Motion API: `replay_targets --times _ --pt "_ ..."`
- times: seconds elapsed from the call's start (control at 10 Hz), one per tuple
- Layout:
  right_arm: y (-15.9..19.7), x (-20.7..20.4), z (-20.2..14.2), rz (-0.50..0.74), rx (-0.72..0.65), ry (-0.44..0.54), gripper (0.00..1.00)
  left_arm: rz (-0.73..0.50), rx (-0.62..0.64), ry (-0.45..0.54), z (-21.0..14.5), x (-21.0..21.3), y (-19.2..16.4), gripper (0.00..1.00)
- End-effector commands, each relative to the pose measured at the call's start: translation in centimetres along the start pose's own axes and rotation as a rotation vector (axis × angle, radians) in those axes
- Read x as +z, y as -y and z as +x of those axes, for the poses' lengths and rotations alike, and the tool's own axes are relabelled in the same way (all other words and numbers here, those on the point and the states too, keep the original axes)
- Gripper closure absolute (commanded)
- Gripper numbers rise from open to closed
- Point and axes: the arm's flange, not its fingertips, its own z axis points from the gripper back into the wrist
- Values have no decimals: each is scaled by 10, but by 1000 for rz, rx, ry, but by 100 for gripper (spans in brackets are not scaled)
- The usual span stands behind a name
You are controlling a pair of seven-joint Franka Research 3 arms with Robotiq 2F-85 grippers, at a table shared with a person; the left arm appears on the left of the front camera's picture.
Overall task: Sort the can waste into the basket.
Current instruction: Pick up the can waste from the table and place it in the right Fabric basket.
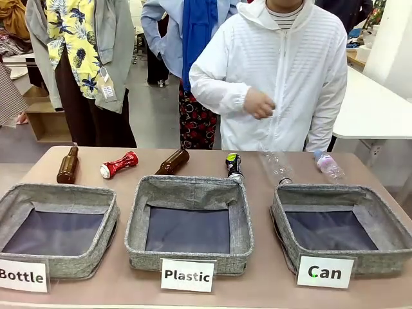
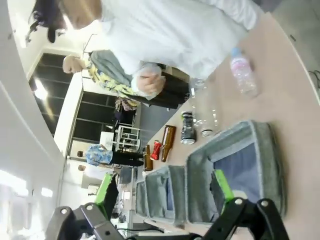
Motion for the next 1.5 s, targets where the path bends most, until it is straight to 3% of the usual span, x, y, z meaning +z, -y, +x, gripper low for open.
replay_targets --times 0.0,0.5,0.8,1.0,1.2,1.3,1.4 --pt "-18 4 -3 20 16 -11 0 -26 -25 -47 -6 21 4 0" --pt "-16 1 -3 6 -10 -27 0 -26 -25 -47 -6 21 4 0" --pt "-97 -91 -4 -271 154 -265 0 -26 -25 -47 -6 21 4 0" --pt "-142 -182 -7 -457 237 -317 0 -26 -25 -47 -6 21 4 0" --pt "-160 -268 -23 -540 339 -389 0 -26 -25 -47 -6 21 4 0" --pt "-162 -278 -27 -549 357 -425 0 -26 -25 -47 -6 21 4 0" --pt "-164 -250 -22 -495 344 -471 0 -26 -25 -47 -6 21 4 0"
